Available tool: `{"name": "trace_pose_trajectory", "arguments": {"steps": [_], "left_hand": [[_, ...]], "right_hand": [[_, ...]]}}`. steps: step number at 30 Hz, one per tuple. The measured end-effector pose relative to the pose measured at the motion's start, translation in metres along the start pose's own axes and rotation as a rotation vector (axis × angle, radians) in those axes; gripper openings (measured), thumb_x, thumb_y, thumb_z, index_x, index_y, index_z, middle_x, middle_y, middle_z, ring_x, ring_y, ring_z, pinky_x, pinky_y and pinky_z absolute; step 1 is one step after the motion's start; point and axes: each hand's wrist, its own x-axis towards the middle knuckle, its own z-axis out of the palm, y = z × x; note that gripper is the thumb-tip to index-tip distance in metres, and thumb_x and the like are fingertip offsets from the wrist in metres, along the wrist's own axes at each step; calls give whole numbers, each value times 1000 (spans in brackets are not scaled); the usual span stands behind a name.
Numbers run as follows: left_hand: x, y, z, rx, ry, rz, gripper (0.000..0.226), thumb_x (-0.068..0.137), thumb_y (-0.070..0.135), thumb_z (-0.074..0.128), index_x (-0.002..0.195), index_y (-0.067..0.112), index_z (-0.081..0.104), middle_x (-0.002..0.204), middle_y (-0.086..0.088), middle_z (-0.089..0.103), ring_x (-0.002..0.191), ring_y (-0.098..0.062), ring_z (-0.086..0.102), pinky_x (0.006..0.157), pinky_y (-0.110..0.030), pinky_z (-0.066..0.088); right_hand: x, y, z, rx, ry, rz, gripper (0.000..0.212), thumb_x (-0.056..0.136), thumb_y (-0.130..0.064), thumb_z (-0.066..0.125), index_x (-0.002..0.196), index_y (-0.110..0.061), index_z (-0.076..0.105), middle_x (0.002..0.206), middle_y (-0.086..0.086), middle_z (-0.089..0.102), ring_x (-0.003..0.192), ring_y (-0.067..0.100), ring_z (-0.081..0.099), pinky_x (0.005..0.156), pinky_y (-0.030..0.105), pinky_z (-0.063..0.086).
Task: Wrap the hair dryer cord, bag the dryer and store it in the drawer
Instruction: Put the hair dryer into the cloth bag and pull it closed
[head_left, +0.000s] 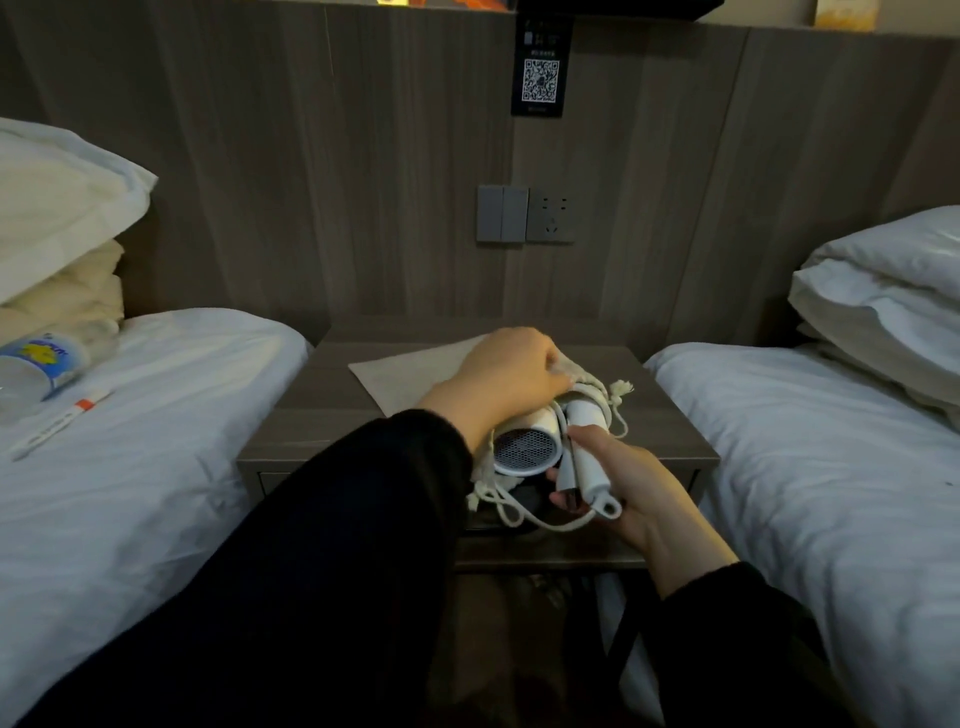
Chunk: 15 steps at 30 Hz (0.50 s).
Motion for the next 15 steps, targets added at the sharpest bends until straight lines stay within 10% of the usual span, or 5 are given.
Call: {"name": "trace_pose_trajectory", "arguments": {"steps": [9, 15], "left_hand": [[9, 0, 12, -11, 101, 55, 22, 92, 24, 55, 97, 12, 72, 103, -5, 67, 84, -20, 55, 68, -30, 35], [9, 12, 24, -217, 39, 262, 20, 90, 15, 55, 96, 9, 73, 100, -4, 67, 98, -20, 55, 90, -34, 41]], "right_hand": [[-4, -5, -10, 1, -113, 25, 26, 89, -12, 56, 107, 7, 53, 90, 23, 58, 73, 28, 59, 66, 42, 53], [-5, -8, -5, 39, -101, 46, 35, 87, -14, 60, 116, 5, 52, 90, 24, 63, 71, 29, 64, 62, 42, 55]]}}
